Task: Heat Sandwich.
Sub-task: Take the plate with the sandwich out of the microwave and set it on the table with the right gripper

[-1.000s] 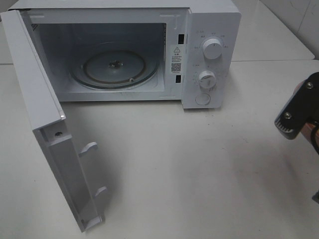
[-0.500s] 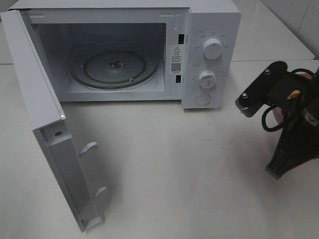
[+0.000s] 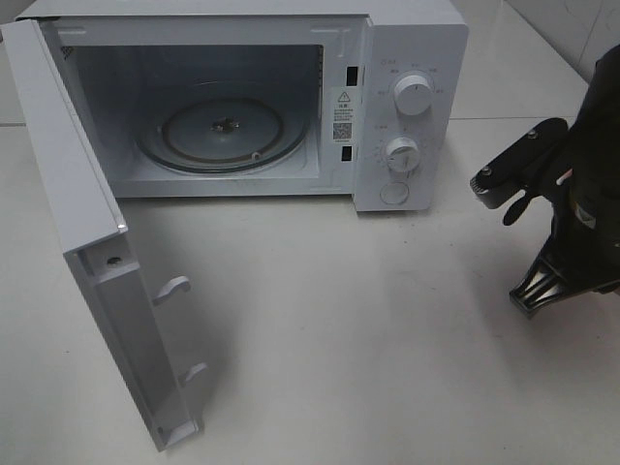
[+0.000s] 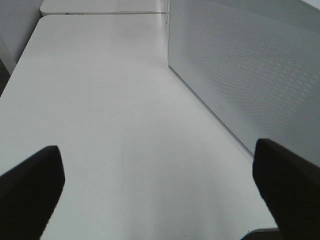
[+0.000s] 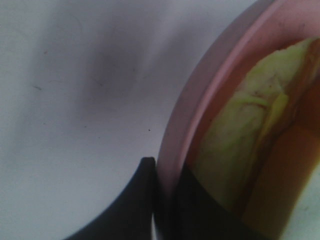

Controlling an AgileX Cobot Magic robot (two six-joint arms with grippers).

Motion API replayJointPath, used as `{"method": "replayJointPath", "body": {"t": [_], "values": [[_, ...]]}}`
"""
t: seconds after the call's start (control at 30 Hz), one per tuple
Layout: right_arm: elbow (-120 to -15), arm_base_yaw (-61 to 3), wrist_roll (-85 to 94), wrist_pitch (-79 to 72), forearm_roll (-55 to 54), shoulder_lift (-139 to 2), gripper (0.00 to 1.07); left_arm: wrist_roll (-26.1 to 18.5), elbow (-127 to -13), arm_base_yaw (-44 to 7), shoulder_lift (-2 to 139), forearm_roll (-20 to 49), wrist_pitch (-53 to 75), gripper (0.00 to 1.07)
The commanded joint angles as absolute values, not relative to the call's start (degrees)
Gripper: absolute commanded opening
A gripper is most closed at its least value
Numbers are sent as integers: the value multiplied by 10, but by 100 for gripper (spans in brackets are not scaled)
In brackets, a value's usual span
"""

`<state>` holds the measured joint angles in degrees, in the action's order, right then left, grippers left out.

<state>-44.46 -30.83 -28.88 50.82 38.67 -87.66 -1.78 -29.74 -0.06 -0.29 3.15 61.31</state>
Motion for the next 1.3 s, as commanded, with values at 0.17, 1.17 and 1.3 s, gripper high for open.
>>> {"method": "replayJointPath", "body": {"t": [0.17, 1.17, 1.3], "values": [[-449, -254, -300, 499, 415, -896, 1, -15, -296, -3, -13, 33, 613, 98], [-449, -186, -390, 393, 486, -1037, 3, -15, -296, -3, -13, 33, 613, 98], [-449, -186, -403, 375, 501, -1059, 4, -15, -296, -3, -13, 33, 613, 98]]}}
